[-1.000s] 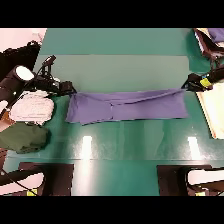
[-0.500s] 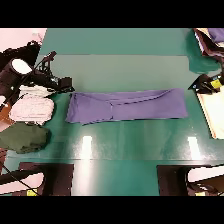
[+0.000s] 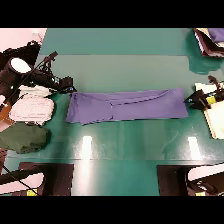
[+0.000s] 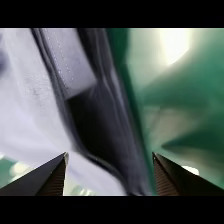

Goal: Fold the shirts.

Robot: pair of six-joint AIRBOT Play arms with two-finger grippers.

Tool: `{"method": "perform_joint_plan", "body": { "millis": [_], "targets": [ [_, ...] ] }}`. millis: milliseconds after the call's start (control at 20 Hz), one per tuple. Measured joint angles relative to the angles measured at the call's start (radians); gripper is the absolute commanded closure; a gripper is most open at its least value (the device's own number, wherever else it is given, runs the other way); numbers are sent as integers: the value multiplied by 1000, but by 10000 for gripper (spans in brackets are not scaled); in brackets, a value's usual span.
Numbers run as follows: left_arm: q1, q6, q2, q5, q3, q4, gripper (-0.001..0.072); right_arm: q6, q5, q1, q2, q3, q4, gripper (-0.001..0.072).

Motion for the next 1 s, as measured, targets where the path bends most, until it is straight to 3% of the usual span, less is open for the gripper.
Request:
{"method": "perform_joint_plan", "body": {
  "millis": [100,400,450,750,1000],
  "targets": [
    [-2,-2,0,-1,-1,-9,680,-24,14,19,-27,-11,26,111],
    [-143,-29,-31,87,6,-16,681,-60,-52,68,-56,-11,31,671],
    [-185,-37,-56,109,20,-18,681,-61,-57,71,-54,-6,35,698],
    [-421,-65,-309,166,230,-23,681,-74,-25,82,75,7,80,699],
    [-555,-94,-505,144,412,-55,681,-52,-6,135,260,19,291,700]
  ]
}}
